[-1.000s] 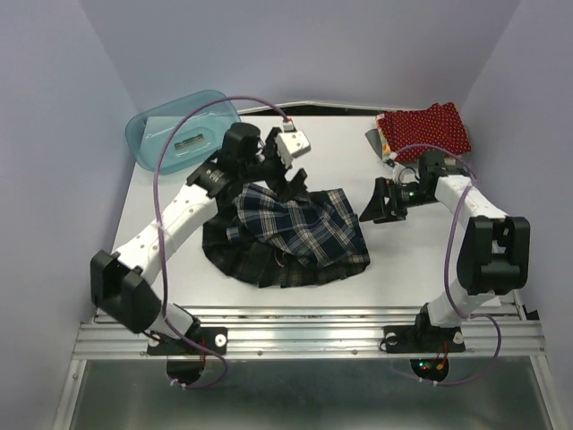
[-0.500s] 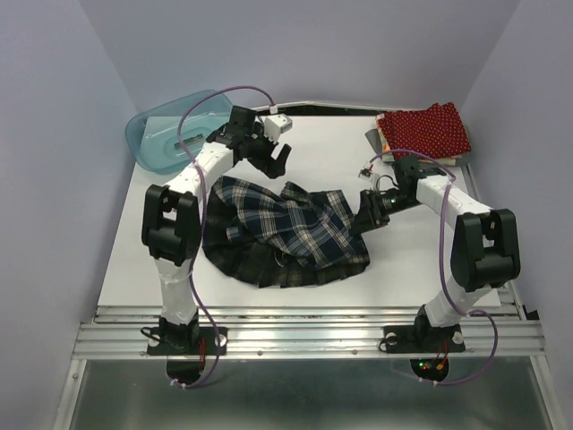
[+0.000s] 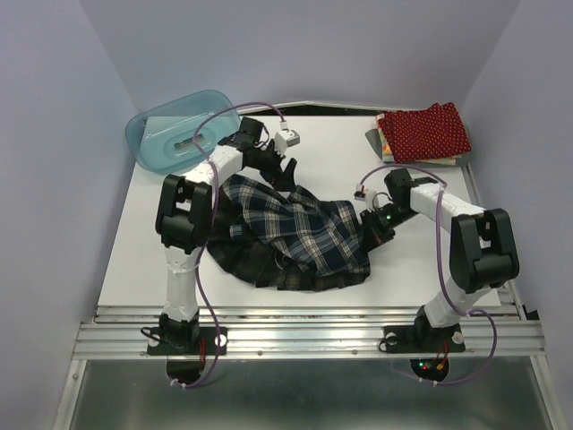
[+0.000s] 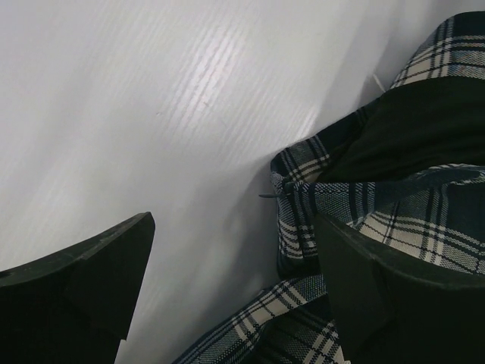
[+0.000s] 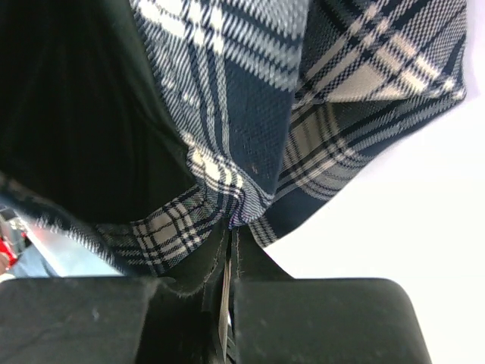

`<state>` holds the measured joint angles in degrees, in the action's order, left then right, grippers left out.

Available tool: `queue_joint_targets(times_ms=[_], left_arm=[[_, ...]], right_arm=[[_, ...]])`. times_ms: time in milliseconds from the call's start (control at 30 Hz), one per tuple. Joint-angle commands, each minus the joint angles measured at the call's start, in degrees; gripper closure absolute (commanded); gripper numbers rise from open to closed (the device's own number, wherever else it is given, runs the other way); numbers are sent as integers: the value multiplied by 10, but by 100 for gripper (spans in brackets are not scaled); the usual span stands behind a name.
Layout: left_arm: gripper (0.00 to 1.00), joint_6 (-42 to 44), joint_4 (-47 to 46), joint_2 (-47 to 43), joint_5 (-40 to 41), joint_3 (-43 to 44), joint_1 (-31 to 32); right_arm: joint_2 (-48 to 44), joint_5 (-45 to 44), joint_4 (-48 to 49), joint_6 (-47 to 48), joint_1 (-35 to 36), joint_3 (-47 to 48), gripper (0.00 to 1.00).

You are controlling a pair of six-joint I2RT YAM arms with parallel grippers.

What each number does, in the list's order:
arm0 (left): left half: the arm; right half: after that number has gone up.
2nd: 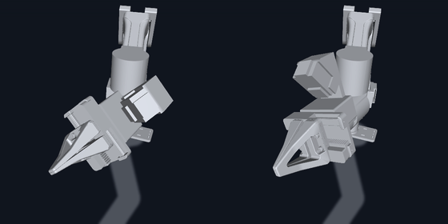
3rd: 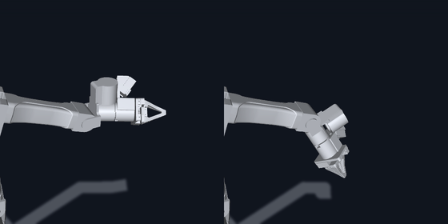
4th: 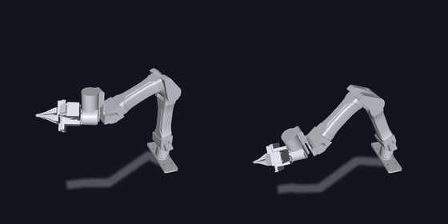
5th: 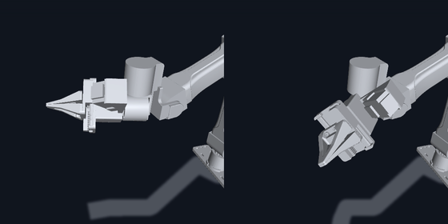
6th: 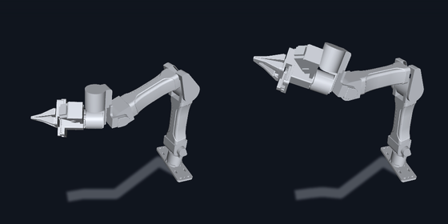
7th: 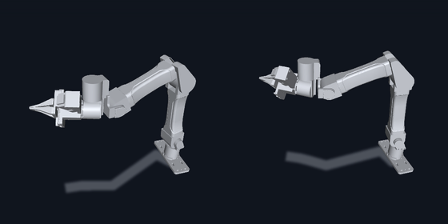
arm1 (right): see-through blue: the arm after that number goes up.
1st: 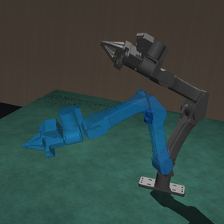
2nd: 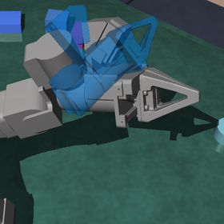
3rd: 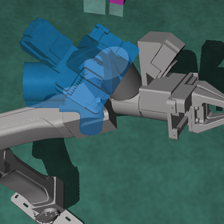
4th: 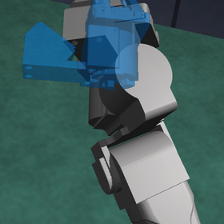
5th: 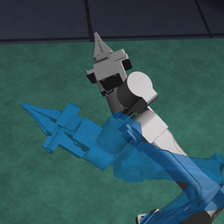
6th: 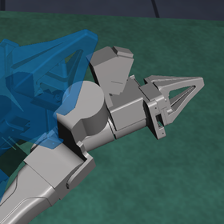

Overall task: Fold and stack the skirts
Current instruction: Flatten the skirt out

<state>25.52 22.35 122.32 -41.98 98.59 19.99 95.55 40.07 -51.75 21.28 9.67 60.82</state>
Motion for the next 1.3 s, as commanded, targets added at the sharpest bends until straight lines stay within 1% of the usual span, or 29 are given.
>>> queue_joint_targets(times_ms=[0, 33, 67, 167, 267, 333, 367, 400, 467, 500, 533, 567, 633, 700, 733, 767, 833, 867, 933, 967, 1000, 1033, 1067, 1100, 1133, 1167, 1200, 1233, 1267], left_arm=[[4, 9, -1, 14, -120, -3, 7], [7, 9, -4, 14, -143, -5, 8], [7, 9, -4, 16, -144, -6, 10], [12, 7, 1, 26, -162, -5, 19], [12, 27, 23, 34, -187, 1, 24], [19, 36, 33, 33, -202, -4, 26], [29, 38, 30, 31, -206, -8, 27], [36, 34, 22, 27, -208, -13, 27], [56, 25, 2, 7, -197, -24, 26], [80, 10, -22, -2, -189, -26, 25], [88, 3, -34, -12, -170, -24, 18], [100, -5, -55, -34, -159, -12, 12], [100, -36, -77, -53, -119, 14, -13], [100, -20, -43, -58, -87, 106, -34], [100, -2, -9, -49, -74, 187, -53], [100, -2, 10, -43, -74, 229, -63], [100, 22, 43, -28, -50, 313, -78], [100, 30, 56, -19, -39, 377, -89], [100, 38, 43, -27, -3, 405, -97], [100, 41, 4, -53, 6, 391, -102], [100, 44, -23, -74, 21, 370, -105], [100, 45, -54, -122, 26, 344, -108], [100, 42, -122, -147, 29, 274, -114], [100, 48, -150, -175, 28, 237, -115], [100, 64, -164, -199, 24, 205, -116], [100, 86, -171, -245, 19, 146, -116], [100, 125, -171, -268, 10, 112, -115], [100, 140, -171, -290, 1, 80, -115], [100, 155, -165, -333, -2, 4, -115]], right_arm=[[-12, -54, 9, 15, 7, -4, 99], [-7, -55, 10, 11, 7, -1, 99], [-7, -57, 12, 10, 7, 1, 99], [-4, -65, 16, 0, 7, 12, 99], [-1, -70, 11, -3, 7, 21, 99], [-4, -74, 9, -6, 7, 23, 99], [-5, -76, 11, -9, 7, 23, 99], [-7, -78, 11, -11, 7, 24, 99], [-13, -92, 12, -15, 7, 27, 99], [-16, -103, 12, -19, 7, 33, 99], [-18, -112, 12, -20, 7, 47, 99], [-21, -141, 12, -24, 7, 58, 99], [-22, -167, 11, -28, 2, 87, 99], [-12, -210, 9, -35, -17, 154, 99], [4, -238, 7, -42, -34, 215, 99], [4, -249, 3, -42, -45, 252, 99], [44, -271, -5, -51, -65, 334, 99], [61, -291, -19, -55, -81, 428, 99], [116, -311, -32, -68, -94, 528, 99], [134, -330, -48, -69, -94, 580, 99], [153, -340, -56, -75, -100, 679, 99], [179, -344, -62, -77, -100, 723, 99], [186, -344, -64, -81, -105, 757, 99], [186, -342, -61, -83, -106, 786, 99], [181, -337, -54, -83, -106, 781, 99], [154, -324, -36, -81, -106, 761, 99], [136, -306, -25, -73, -106, 731, 99], [118, -290, -19, -63, -106, 656, 99], [83, -260, -11, -56, -106, 613, 99]])
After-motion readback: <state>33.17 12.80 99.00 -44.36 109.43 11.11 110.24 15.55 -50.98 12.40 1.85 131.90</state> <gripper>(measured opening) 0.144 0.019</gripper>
